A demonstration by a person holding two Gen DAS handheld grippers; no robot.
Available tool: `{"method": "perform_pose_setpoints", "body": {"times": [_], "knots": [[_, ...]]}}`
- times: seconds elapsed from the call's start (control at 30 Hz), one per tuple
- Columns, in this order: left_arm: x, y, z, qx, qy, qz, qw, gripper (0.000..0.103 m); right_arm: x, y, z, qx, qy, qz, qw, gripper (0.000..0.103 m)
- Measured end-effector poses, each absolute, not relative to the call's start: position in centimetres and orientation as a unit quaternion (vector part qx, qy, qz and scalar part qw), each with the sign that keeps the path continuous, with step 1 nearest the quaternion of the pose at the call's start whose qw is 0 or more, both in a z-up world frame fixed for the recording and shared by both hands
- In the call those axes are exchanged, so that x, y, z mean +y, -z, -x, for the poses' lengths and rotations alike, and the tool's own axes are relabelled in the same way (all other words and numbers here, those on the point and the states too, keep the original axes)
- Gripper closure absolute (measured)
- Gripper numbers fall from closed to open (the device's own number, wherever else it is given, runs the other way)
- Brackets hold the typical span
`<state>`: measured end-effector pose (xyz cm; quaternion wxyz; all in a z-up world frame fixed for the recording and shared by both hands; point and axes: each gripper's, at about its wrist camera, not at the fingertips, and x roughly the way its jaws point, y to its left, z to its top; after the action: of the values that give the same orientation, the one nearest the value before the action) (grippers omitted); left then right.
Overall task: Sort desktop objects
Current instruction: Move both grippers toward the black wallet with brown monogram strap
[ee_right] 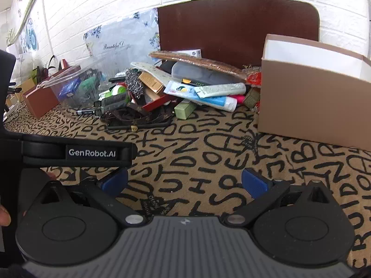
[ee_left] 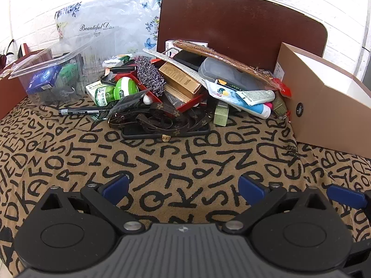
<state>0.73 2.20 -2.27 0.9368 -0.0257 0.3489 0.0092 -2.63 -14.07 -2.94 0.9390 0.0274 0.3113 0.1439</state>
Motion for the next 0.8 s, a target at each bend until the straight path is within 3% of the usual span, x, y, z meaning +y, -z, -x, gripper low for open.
{"method": "perform_pose_setpoints", "body": {"times": [0.8], "knots": [[3.9, 3.6, -1.9, 0.359, -0.005, 0.044, 0.932, 0.0, -12.2, 5.3, 0.9, 0.352, -0.15, 0.0, 0.924, 0.002]]}}
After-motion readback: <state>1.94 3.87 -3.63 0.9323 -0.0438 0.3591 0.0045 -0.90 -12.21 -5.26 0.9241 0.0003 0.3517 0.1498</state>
